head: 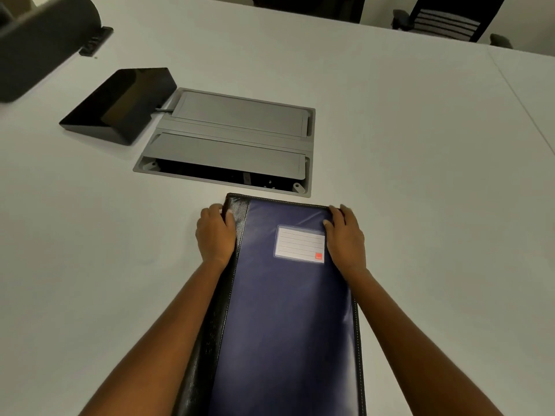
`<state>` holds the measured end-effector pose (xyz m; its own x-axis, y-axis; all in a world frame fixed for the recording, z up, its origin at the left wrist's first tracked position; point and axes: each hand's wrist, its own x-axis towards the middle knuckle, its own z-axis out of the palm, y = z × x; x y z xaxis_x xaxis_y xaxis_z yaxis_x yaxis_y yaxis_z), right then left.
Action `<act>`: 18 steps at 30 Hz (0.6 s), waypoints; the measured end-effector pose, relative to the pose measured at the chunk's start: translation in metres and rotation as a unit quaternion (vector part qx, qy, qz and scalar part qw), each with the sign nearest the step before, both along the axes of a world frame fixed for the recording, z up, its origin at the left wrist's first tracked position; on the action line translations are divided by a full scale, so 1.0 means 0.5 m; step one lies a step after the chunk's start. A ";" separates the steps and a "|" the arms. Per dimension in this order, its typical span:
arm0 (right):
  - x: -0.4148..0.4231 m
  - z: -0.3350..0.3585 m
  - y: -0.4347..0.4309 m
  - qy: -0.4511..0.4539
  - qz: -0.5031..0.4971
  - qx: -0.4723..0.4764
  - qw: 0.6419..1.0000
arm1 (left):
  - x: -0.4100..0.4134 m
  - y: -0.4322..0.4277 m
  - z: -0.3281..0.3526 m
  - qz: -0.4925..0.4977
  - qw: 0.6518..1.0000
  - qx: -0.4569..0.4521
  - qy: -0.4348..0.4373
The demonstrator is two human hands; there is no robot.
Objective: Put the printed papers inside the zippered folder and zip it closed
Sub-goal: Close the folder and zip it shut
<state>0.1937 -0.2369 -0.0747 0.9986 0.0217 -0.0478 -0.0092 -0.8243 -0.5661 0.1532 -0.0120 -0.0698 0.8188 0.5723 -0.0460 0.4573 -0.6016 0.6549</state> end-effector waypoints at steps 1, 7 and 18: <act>-0.016 -0.004 -0.007 0.006 -0.003 0.004 1.000 | -0.018 -0.007 -0.001 -0.008 1.000 0.018 0.003; -0.140 -0.012 -0.043 0.044 -0.004 0.010 0.999 | -0.132 -0.043 0.006 -0.040 0.996 0.059 0.046; -0.386 0.018 -0.059 0.063 -0.054 0.118 0.989 | -0.348 -0.078 0.022 -0.025 0.996 0.038 0.070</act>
